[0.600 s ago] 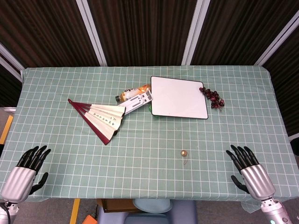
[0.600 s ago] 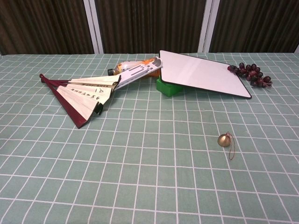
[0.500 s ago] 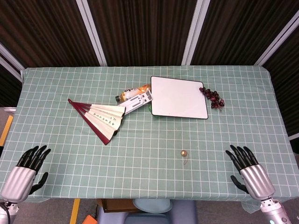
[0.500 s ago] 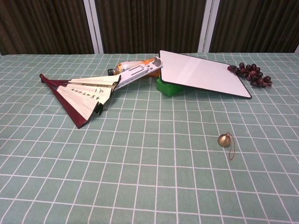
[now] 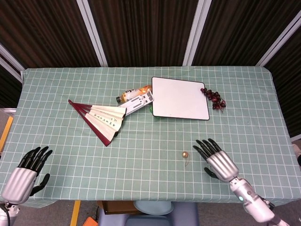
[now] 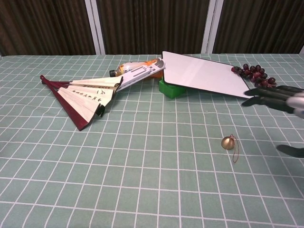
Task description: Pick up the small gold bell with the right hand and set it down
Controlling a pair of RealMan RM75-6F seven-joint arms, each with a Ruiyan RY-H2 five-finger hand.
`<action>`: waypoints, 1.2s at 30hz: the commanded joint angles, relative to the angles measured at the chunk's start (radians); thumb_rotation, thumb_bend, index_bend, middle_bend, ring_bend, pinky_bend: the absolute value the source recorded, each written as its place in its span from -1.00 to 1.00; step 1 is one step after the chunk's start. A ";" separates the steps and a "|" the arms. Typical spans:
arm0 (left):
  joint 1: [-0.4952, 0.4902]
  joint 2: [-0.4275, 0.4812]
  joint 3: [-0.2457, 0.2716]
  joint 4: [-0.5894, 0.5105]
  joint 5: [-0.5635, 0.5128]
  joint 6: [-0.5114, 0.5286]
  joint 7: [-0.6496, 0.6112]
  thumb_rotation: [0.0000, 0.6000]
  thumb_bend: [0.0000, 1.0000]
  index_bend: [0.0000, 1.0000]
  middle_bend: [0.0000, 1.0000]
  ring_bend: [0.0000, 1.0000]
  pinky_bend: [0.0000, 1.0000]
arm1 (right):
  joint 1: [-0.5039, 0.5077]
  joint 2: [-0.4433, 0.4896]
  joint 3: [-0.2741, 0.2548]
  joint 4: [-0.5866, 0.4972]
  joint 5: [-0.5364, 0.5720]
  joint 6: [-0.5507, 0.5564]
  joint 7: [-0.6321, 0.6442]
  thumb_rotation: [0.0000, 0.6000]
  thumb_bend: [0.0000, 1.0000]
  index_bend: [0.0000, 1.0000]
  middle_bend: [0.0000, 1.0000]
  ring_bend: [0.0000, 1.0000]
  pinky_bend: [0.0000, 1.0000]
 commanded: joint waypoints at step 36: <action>-0.004 -0.001 -0.007 0.011 -0.029 -0.021 -0.012 1.00 -0.11 -0.92 -0.91 -0.99 -0.73 | 0.189 -0.223 0.031 0.243 0.177 -0.125 -0.016 1.00 -0.03 0.26 -0.84 -1.00 -1.00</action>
